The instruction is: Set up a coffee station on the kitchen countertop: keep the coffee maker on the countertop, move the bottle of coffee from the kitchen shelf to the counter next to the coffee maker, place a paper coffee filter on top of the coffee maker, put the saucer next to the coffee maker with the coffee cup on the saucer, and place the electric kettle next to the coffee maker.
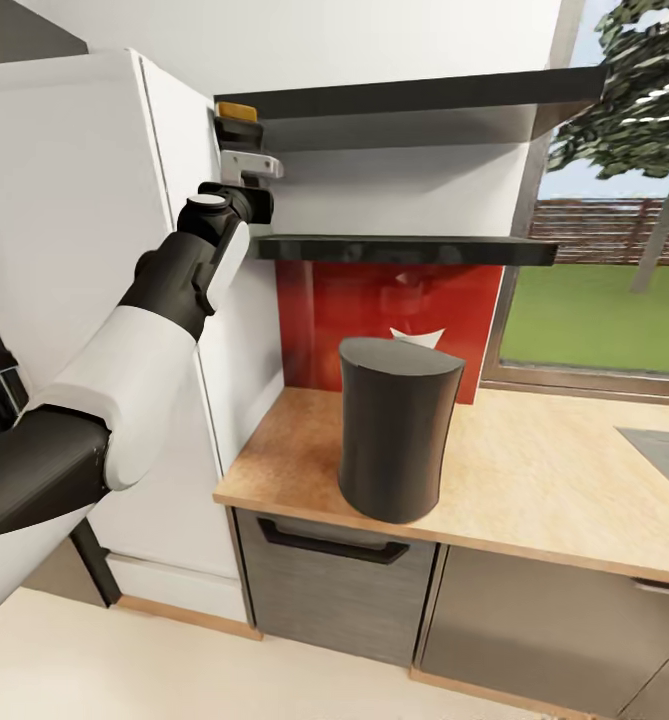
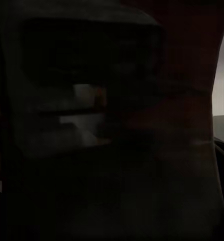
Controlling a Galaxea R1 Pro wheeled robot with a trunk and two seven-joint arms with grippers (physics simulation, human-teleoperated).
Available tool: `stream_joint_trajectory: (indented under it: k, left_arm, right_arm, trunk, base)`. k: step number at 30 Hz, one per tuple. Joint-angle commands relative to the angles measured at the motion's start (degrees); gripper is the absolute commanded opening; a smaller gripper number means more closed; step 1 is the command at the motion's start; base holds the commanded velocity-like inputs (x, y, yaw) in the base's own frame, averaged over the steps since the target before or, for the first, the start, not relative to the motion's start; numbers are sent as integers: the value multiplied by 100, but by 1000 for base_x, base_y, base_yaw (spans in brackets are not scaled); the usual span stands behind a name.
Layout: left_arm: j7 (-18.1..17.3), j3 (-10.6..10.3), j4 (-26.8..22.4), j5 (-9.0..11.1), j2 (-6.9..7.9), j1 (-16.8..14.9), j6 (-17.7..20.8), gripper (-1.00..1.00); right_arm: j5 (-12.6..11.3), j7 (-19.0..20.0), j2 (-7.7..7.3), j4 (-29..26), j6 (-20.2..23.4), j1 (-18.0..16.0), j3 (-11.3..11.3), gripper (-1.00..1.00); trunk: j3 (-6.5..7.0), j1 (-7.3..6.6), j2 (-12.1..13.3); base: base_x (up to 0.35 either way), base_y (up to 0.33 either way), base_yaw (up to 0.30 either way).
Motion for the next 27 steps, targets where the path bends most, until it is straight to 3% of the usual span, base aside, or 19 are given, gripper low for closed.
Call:
stream_joint_trajectory:
  k: [1,27]
  left_arm:
    - [36,-23,-8,11,2,-5,28,-100]
    - [12,-30,-27,28,16,164,33,-100]
  right_arm:
    - [55,-18,4,0,-10,-6,-47,100]
    - [46,-6,23,-20,-12,-5,-55,100]
  trunk:
    - [-13,2,-12]
    - [-13,2,-12]
  base:
    - [-133,0,0]
    - [-71,0,0]
